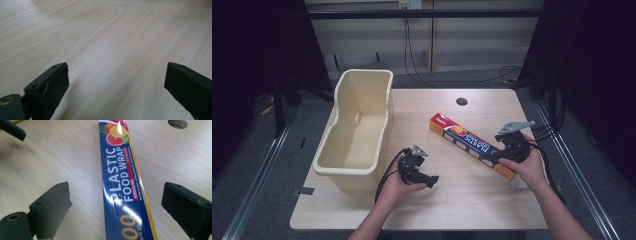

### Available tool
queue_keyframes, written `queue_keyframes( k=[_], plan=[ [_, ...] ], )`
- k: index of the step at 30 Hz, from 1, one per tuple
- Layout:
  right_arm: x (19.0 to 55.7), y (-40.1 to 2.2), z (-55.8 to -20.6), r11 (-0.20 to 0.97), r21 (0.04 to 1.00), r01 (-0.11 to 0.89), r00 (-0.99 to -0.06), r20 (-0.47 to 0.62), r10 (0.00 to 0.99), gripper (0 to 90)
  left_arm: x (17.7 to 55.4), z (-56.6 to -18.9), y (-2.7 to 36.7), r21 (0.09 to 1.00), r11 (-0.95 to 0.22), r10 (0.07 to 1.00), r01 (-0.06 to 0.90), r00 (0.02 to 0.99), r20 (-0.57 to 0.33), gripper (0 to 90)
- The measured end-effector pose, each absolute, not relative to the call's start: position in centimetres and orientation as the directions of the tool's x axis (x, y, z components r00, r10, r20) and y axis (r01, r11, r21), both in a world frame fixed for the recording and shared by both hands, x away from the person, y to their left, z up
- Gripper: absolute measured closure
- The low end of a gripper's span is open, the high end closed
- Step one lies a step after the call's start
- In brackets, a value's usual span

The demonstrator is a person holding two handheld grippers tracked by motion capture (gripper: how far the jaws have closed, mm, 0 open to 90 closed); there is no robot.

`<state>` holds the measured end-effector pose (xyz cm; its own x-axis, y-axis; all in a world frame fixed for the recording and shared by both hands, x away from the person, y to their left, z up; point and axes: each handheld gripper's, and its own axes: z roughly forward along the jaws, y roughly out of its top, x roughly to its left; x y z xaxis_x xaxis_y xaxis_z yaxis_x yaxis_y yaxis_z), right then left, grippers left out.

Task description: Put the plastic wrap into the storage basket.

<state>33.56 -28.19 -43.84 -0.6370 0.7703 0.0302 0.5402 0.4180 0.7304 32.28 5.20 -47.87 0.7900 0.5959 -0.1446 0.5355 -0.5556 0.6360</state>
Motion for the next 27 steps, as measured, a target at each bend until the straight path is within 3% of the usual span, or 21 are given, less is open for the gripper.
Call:
queue_keyframes(
  k=[10, 27],
  plan=[
    [36.5, -26.6, -44.3, 0.437, 0.681, 0.588, -0.631, 0.047, 0.775, 5.5, 32.1, -48.2, 5.4, 0.625, -0.547, 0.603, 0.556, 0.78, -0.166, 5.5],
    [40.2, -24.0, -45.9, 0.499, 0.598, 0.627, -0.646, 0.042, 0.762, 13.8, 32.1, -48.5, 5.7, 0.615, -0.551, 0.594, 0.564, 0.783, -0.185, 5.5]
  ],
)
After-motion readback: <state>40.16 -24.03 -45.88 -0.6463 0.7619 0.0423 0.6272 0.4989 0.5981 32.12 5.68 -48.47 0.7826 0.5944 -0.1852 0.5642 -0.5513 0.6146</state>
